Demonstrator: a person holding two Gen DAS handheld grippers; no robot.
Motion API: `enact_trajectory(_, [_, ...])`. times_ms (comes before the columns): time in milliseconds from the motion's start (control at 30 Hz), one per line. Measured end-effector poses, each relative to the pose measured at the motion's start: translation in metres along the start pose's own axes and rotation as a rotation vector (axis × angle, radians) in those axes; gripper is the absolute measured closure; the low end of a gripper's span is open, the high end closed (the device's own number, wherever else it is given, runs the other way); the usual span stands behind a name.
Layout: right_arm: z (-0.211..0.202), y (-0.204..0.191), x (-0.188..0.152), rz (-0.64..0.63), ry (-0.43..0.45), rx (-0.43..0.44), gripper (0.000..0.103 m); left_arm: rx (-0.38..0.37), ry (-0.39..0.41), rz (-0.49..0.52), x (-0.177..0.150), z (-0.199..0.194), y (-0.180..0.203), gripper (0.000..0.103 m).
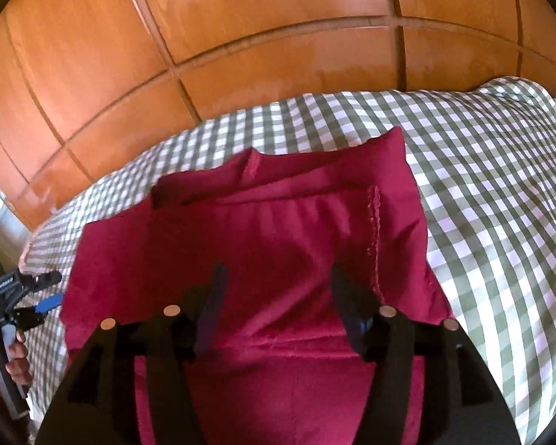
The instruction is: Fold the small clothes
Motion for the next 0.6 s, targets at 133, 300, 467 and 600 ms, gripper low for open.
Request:
enact_trajectory(133, [0.007, 0.007, 0.002, -0.009, -0.001, -0.011, 0.04, -0.007, -0.047, -0.001, 0.001, 0.034, 0.009, 0.053])
enact_trajectory(300, [0.015, 0.006, -0.001, -0.045, -0.004, -0.029, 0.038, 0.007, 0.137, 0.221, -0.001, 0.012, 0.047, 0.087])
enact_trajectory(467, [0.036, -0.015, -0.019, -0.211, -0.038, -0.085, 0.031, 0.245, 0.17, 0.405, -0.013, 0.027, 0.052, 0.087])
enact_trajectory(600, [0.044, -0.012, -0.029, -0.226, 0.007, -0.094, 0.027, 0.295, 0.216, 0.404, -0.019, 0.014, 0.045, 0.083])
Point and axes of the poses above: each gripper's, at about its wrist camera, not at the fingertips, and z roughly the way its jaws point, y to its right, x to its top, the point moved 2 cm from there along z, roughly the way its jaws point, and after that the axes turned 14 degrees about y, right-handed, at the moved point
